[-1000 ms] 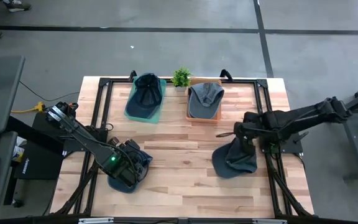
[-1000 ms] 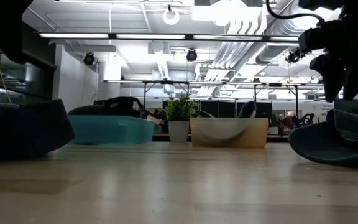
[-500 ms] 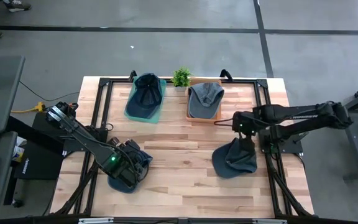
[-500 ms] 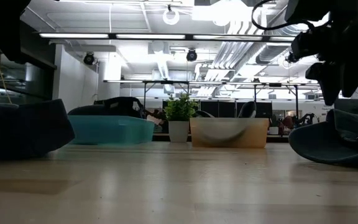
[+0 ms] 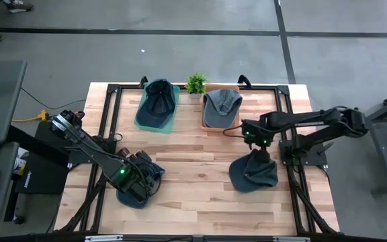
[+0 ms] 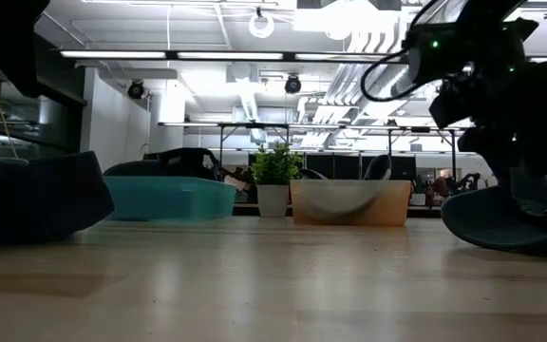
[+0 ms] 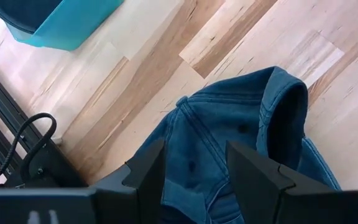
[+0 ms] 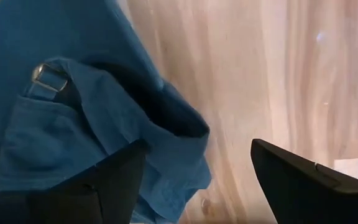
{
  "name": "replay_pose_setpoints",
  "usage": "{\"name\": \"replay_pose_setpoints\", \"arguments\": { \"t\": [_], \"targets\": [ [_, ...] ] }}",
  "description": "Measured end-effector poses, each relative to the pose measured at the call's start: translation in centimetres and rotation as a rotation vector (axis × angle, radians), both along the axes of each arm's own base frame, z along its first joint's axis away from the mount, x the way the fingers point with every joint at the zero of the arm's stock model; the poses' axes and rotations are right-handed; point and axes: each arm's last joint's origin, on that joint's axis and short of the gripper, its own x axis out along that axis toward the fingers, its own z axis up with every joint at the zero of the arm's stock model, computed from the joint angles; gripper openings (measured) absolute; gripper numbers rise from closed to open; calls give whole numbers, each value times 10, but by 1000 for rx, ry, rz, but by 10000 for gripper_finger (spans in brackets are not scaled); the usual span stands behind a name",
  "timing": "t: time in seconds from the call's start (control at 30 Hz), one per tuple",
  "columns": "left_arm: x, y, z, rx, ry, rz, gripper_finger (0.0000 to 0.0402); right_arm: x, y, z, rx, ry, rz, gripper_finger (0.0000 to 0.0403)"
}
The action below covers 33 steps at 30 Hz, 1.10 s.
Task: Pick & Place hat
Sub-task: Put the right dark gray cap into the green bin
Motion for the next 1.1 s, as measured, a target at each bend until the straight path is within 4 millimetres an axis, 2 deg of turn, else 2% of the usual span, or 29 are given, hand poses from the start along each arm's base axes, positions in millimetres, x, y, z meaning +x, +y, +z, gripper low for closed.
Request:
{"name": "replay_pose_setpoints", "arguments": {
  "t": [0.23,0.37,0.6,0.83,0.87,1.1],
  "targets": [
    [0,0,0,1,0,0,163,5,3,-5,147,4,9,284],
    [0,0,0,4,-3,-1,163,6,4,-6,185,-6,13,264],
    [0,0,0,3,-4,-1,163,6,5,-5,204,-12,29,175],
    [0,0,0,3,-5,-1,163,5,5,-5,196,-15,71,27],
    [0,0,0,2,-5,-1,163,5,5,-5,196,-13,78,15],
    [1,0,0,-2,-11,-1,163,4,16,-5,181,8,144,7]
  ]
}}
